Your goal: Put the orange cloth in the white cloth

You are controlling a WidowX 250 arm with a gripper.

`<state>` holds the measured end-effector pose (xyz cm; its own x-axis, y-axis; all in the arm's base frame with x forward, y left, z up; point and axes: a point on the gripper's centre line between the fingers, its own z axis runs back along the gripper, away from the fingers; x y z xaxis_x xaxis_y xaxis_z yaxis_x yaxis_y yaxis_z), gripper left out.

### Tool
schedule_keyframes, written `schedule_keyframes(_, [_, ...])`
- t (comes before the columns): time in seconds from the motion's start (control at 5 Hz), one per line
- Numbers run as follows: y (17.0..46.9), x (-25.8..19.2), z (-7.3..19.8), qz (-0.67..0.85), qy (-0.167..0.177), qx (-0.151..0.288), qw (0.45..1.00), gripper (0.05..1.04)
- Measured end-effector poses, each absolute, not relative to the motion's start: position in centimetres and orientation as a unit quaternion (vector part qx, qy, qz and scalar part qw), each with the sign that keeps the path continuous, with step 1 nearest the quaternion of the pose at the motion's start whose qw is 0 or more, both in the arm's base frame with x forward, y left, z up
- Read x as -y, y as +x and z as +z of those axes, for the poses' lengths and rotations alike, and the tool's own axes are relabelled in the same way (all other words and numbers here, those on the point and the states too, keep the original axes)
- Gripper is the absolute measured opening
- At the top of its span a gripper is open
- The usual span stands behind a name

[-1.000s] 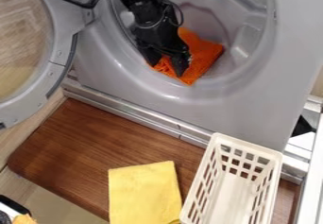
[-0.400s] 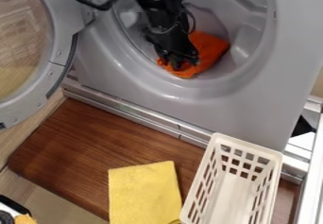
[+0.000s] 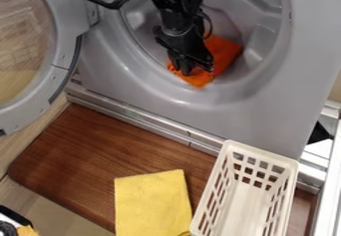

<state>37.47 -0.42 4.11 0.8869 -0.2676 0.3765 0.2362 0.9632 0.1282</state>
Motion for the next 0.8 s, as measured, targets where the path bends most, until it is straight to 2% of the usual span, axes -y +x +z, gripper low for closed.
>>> schedule_keyframes(0.2, [34.8,1.0,5.8,-0.119,0.064,0.197,0.971,0.073])
schedule_keyframes(0.4, [32.1,1.0,7.4,-0.101,0.063,0.201,0.972,0.073])
schedule_keyframes(0.8, [29.7,6.3,7.6,-0.128,0.051,0.204,0.969,0.073])
